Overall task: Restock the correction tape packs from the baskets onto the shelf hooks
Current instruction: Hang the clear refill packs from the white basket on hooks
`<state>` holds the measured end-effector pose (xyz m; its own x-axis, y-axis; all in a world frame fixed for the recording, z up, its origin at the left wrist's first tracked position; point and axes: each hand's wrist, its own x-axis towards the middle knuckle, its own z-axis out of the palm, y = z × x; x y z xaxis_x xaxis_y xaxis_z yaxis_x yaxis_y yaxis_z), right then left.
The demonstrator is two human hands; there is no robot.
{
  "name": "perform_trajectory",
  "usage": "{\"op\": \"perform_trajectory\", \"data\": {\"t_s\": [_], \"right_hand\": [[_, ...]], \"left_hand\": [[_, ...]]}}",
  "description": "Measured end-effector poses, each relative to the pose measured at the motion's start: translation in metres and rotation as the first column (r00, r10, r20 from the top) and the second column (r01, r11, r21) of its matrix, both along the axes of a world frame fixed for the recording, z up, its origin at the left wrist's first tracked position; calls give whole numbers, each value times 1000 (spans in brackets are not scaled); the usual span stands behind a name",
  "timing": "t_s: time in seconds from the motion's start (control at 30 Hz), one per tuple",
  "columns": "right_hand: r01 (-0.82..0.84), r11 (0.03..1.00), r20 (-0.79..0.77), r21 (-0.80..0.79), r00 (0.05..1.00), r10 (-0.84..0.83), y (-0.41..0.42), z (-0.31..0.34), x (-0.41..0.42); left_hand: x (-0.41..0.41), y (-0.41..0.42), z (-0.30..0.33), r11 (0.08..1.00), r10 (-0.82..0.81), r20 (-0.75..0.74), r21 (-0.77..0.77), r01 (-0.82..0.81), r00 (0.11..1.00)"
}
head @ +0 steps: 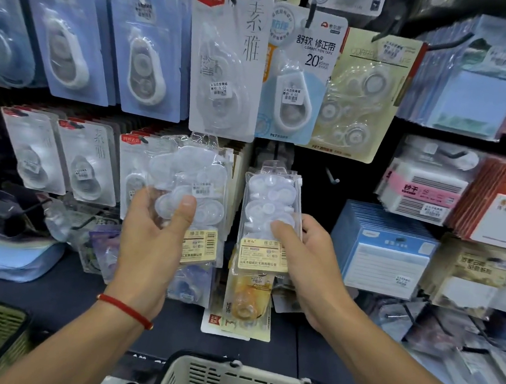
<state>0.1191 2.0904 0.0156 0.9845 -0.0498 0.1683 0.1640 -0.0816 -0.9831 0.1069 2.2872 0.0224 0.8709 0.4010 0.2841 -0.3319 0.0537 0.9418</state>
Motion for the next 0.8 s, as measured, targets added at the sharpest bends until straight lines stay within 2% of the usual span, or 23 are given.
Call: {"op": "perform_trajectory", "data": {"t_s": [0.07, 0.1, 0.17, 0.23, 0.33, 0.37, 0.5, 0.63, 0.8], "right_hand": [[17, 1000, -29, -23, 999, -18, -1, -1, 3], [47, 995, -41, -86, 998, -51, -3, -2, 5], [147, 930, 18, -337, 988, -150, -8, -4, 6], [149, 882, 113, -448, 987, -110, -10, -5, 5], [-160, 921, 39, -354, 982, 186, -2, -3, -1], [-218, 925, 24, -311, 971, 237, 1, -3, -2], [-121, 981, 94, -150, 986, 136, 9, -2, -4], [49, 998, 28, -31, 998, -49, 1, -2, 2], [54, 998, 14, 10, 998, -55, -5, -3, 4]], "left_hand": [[0, 1, -1, 1000, 2, -2, 4, -2, 1000], [0, 1, -1, 1000, -5, -2, 8, 5, 1000], [0, 0, -3, 999, -32, -10, 14, 32, 999], [-1, -4, -4, 997, -70, -37, 11, 70, 997], [-4, -14, -8, 990, -139, -92, -32, 137, 986], [-5, -17, -9, 987, -158, -104, -42, 154, 982], [-6, -24, -9, 983, -174, -131, -74, 165, 976], [-1, -18, -13, 996, -90, -130, -20, 88, 987], [3, -10, -15, 998, -61, -114, 13, 63, 992]]}}
